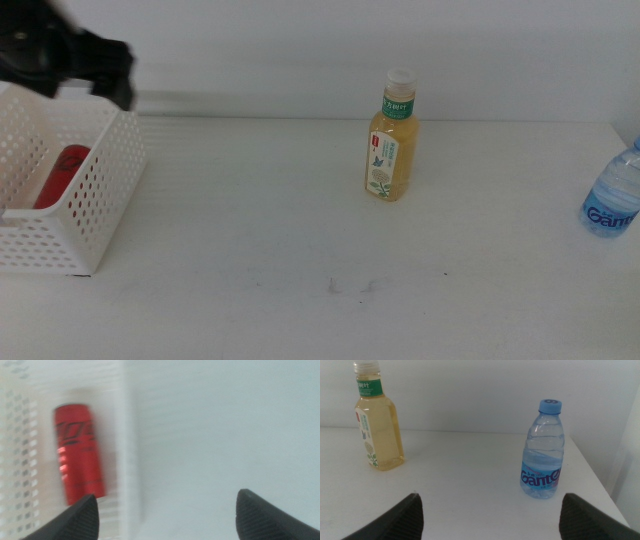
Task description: Use arms to grab the bottles and put them into the dustbin to the left of the table.
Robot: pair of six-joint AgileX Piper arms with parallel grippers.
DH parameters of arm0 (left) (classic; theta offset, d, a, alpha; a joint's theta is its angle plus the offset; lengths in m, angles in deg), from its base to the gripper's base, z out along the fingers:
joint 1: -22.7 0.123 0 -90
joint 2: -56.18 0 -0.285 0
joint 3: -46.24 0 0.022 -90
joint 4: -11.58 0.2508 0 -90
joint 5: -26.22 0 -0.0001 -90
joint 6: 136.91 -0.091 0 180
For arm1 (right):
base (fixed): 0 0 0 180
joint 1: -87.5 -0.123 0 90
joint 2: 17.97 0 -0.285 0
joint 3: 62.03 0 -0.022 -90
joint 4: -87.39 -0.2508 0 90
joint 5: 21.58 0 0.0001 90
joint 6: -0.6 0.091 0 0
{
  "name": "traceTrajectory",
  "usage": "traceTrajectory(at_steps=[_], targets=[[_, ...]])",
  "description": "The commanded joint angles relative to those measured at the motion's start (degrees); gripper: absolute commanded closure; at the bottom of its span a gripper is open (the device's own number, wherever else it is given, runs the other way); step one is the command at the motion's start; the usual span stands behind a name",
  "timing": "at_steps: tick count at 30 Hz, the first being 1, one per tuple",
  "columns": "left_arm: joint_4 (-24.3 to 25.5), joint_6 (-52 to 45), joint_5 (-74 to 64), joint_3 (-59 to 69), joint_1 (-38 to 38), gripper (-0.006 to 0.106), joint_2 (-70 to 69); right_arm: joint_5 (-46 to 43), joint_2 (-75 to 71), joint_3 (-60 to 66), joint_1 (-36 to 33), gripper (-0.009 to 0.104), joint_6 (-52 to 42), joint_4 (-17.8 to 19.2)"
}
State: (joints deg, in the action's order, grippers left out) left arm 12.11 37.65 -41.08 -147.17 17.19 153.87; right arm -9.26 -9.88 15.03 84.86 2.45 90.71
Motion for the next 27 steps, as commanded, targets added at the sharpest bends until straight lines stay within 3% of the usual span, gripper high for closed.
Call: traceTrajectory(at_steps=[1,5,12,16,20,27], targets=[[0.6,1.0,-0.1,1.6,-4.3,0.007,-2.3,-0.7,-0.3,0.2,0.4,0.007,-0.2,0.6],[0.7,1.0,7.8,5.7,-12.6,0.007,-4.9,-0.7,-0.3,0.2,0.4,0.007,-0.2,0.6],[0.8,7.3,72.3,39.4,-24.2,0.007,-12.8,-0.7,-0.3,0.2,0.4,0.007,-0.2,0.6],[1.3,12.4,101.5,54.7,-26.5,0.007,-6.0,-0.7,-0.3,0.2,0.4,0.007,-0.2,0.6],[7.7,19.9,115.4,56.6,-26.5,0.007,5.5,-0.7,-0.3,0.2,0.4,0.007,-0.2,0.6],[14.6,20.7,125.6,51.2,-26.5,0.007,17.8,-0.7,-0.3,0.2,0.4,0.007,-0.2,0.6]])
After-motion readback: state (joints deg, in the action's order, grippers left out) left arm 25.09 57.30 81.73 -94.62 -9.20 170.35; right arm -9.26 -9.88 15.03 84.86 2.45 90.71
